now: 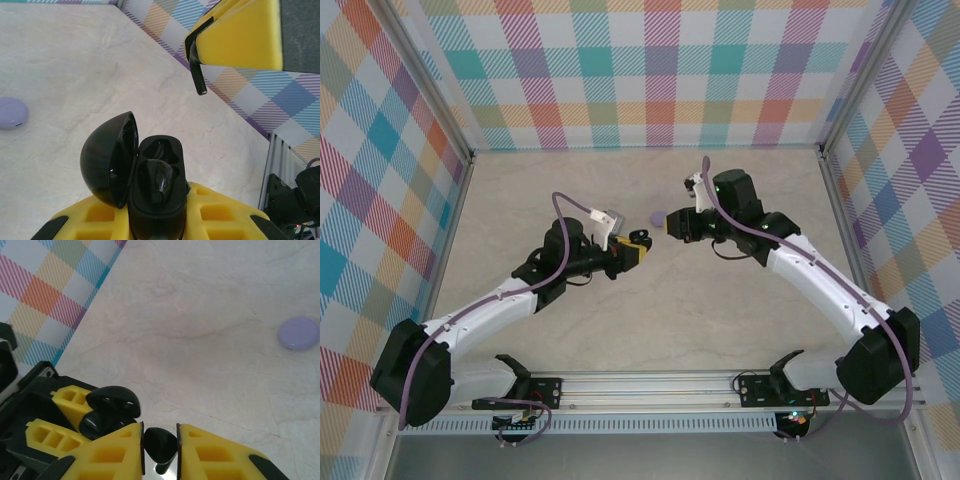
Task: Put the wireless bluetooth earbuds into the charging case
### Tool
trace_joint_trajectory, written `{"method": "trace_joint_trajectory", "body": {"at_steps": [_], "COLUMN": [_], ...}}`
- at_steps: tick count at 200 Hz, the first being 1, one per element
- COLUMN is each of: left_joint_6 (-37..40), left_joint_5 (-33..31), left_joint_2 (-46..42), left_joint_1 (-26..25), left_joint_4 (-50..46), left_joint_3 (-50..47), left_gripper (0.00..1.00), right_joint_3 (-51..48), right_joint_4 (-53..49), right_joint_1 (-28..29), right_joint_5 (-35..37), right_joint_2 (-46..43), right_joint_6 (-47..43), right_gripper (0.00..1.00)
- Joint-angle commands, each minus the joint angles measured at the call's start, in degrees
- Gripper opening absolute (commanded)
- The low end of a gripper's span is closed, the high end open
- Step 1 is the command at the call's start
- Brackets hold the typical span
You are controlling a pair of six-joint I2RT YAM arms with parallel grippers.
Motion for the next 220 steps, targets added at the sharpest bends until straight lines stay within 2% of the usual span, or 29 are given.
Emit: {"method": "trace_joint_trajectory", "body": {"at_steps": [1,121,220], "left_joint_6": [-0.28,-0.11,-2.57], "left_joint_5": [3.55,6.25,7.26], "left_joint_2": [0.02,-0.35,-0.72], "left_joint_1": [-0.87,-1.51,-1.50], "left_joint_4": [5.45,7.91,8.96], "left_joint_3": [-1.37,-1.82,-0.94], "left_gripper": [0.06,0.07,0.07], "right_joint_3": [1.46,3.31,3.75], "right_joint_4": [2.44,3.33,2.92], "right_joint_1": [1.53,6.97,7.85], "right_joint_5": [-1.29,-0.27,0.20], "right_joint_2": [-1.81,-2.00,-1.27], "right_joint_6": [-2.19,-5.16,-6.21], "right_gripper": [0.22,0.22,0.22]}}
